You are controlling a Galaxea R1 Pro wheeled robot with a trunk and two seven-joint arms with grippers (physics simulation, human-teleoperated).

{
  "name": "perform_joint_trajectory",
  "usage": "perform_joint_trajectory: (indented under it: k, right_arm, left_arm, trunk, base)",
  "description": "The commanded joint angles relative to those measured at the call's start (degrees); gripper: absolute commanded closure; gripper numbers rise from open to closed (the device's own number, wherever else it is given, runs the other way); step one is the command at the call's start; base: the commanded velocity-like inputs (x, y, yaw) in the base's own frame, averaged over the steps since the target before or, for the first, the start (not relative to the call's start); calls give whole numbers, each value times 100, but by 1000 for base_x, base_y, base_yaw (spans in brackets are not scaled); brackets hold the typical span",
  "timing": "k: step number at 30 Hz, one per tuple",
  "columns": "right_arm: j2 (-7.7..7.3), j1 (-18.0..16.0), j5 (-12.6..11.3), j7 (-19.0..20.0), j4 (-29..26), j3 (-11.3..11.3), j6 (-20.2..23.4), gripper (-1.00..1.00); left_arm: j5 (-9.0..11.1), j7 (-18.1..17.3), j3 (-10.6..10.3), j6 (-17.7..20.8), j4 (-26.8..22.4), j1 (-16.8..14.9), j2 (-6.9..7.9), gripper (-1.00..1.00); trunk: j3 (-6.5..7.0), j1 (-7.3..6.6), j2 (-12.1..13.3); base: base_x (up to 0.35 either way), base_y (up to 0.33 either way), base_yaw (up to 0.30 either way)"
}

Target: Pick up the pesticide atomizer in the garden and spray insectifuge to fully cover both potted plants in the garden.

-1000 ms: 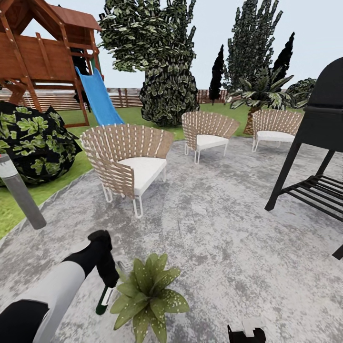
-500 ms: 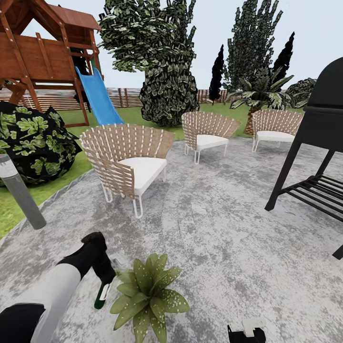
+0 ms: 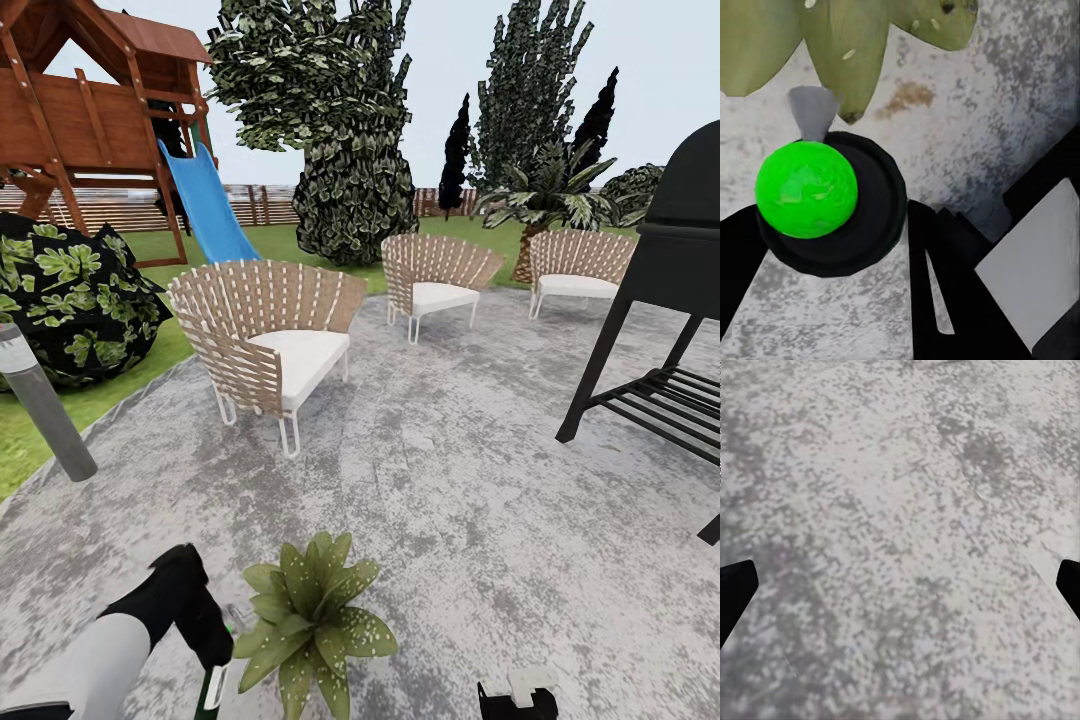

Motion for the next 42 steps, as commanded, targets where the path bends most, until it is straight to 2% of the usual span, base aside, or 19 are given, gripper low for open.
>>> perform_joint_trajectory:
  k: [1,2,3,5,8,11,16,18,21,33,36,38,42]
  right_arm:
    - [1,-4,61,-14,8,-43,-19,-100]
    - [2,-4,61,-10,9,-41,-19,-100]
    - [3,-4,61,-8,9,-40,-19,-100]
    - [5,-4,61,-8,9,-40,-19,-100]
    - [5,-4,61,-8,9,-40,-19,-100]
    - [6,-4,61,-8,9,-40,-19,-100]
    - [5,-4,61,-8,9,-40,-19,-100]
    - [4,-4,61,-8,9,-42,-19,-100]
    - [3,-4,61,-12,9,-40,-19,-100]
    - [2,-4,61,-12,9,-48,-19,-100]
    - [4,-4,61,-16,9,-46,-19,-100]
    - [6,-4,61,-13,9,-45,-19,-100]
    - [10,-4,61,-11,9,-46,-19,-100]
  left_arm:
    - [-56,-18,33,2,-7,-1,-37,100]
    - [-58,-61,-51,-19,-6,0,-67,100]
    - [-49,-184,-223,-24,-6,0,-68,100]
    - [-66,-514,-478,-33,-1,3,-12,100]
    - [-82,-706,-581,-13,-43,3,182,100]
    - [-83,-699,-576,40,-114,-41,142,100]
    - [-82,-738,-602,38,-122,-72,-7,100]
    - [-120,-732,-776,34,-119,-64,-76,100]
    - [-141,-734,-969,42,-112,-62,-97,100]
    - [-130,-736,-993,43,-109,-57,-72,100]
    - [-136,-717,-996,-10,-44,-19,7,100]
    - [-133,-709,-1013,-41,-20,60,150,100]
    - [-135,-700,-1021,-39,-86,168,139,100]
  trunk:
    - [-5,-1,-2]
    - [-5,-1,-2]
    - [-5,-1,-2]
    - [-5,-1,-2]
    - [-5,-1,-2]
    - [-5,-1,-2]
    - [-5,-1,-2]
    - [-5,-1,-2]
    - [-5,-1,-2]
    - [-5,-1,-2]
    - [-5,-1,-2]
    - [-5,-1,-2]
    - [-5,-1,-2]
  base:
    - [0,0,0]
    - [0,0,0]
    - [0,0,0]
    - [0,0,0]
    - [0,0,0]
    - [0,0,0]
    - [0,0,0]
    - [-27,0,0]
    - [-243,5,0]
    - [-194,181,-206]
    - [-5,10,-17]
    - [-1,1,-2]
    - [0,0,0]
